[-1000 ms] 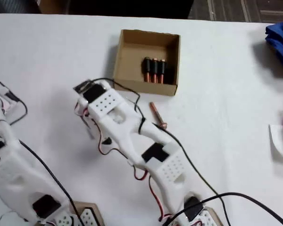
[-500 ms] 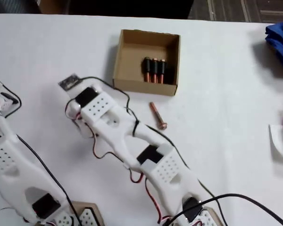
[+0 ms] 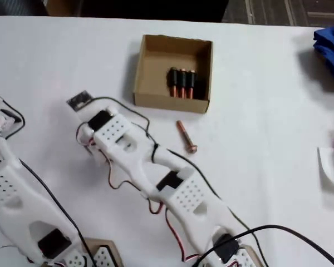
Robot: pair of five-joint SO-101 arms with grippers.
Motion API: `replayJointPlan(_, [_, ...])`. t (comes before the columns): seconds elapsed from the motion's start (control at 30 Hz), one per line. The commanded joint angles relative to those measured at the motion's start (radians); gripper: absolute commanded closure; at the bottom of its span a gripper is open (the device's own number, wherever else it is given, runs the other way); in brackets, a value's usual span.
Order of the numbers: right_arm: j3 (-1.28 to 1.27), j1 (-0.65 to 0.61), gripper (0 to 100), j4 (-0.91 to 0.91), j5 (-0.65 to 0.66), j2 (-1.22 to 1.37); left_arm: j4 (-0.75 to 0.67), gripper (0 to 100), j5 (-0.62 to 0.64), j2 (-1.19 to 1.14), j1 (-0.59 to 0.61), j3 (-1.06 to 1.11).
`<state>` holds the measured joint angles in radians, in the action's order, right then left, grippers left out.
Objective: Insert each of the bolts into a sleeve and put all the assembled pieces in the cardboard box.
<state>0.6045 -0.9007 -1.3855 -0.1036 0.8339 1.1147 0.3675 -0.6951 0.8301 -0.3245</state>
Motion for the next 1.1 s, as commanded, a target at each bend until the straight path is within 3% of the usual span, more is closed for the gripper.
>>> replayJointPlan(0.0, [0.038, -0.015, 76.7, 0.018, -0.005, 0.007, 0.005, 69, 0.003, 0.006, 0.002, -0.035])
replayJointPlan(0.07, [0.038, -0.015, 80.2, 0.018, -0.005, 0.01, 0.005, 69, 0.003, 0.006, 0.002, -0.035])
replayJointPlan(0.2, [0.04, -0.012, 97.8, 0.035, -0.003, 0.007, 0.005, 69, 0.003, 0.006, 0.002, -0.035])
replayJointPlan(0.83, [0.04, 0.03, 97.9, -0.016, -0.006, -0.002, 0.006, 69, 0.003, 0.006, 0.002, -0.033])
replayJointPlan(1.07, [0.063, 0.061, 97.9, -0.119, -0.055, -0.199, 0.006, 69, 0.003, 0.006, 0.002, -0.033])
